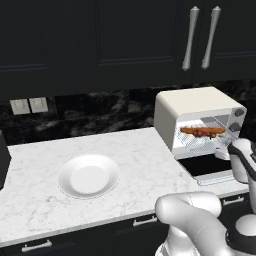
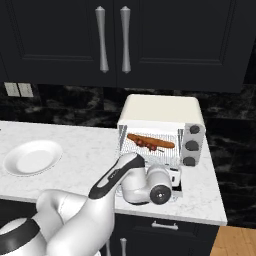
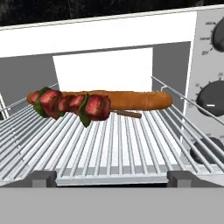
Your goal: Pick up the kebab skewer and baguette bread, and place them inside the toaster oven. Close the toaster oven door and start by setting the timer.
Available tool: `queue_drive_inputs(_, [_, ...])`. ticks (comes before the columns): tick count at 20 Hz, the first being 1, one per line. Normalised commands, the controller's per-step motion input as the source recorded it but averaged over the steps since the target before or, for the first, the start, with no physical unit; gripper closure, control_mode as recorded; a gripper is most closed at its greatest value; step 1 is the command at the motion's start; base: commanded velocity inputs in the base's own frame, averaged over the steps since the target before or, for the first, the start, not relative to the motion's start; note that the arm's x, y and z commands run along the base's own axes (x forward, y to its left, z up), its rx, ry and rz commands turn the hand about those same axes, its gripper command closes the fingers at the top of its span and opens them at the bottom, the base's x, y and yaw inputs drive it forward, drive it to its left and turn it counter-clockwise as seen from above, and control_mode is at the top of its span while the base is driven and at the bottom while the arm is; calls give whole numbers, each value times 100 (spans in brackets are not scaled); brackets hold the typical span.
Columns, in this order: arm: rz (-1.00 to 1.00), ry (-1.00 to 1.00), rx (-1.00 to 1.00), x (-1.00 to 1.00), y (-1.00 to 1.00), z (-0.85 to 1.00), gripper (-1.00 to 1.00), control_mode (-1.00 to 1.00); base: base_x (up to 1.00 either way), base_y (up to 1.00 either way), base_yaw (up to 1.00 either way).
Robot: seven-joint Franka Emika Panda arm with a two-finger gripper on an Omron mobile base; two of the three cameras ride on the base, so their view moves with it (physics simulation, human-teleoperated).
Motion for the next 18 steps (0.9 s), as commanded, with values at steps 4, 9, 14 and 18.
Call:
queue_drive_inputs(4, [0, -2, 0, 40, 0, 0, -100, -100, 0, 0, 0])
queue_drive_inputs(9, [0, -1, 0, 41, 0, 0, -100, -100, 0, 0, 0])
queue_drive_inputs(14, [0, -1, 0, 33, 1, 0, -100, -100, 0, 0, 0])
queue_drive_inputs(18, [0, 0, 0, 36, 1, 0, -100, -100, 0, 0, 0])
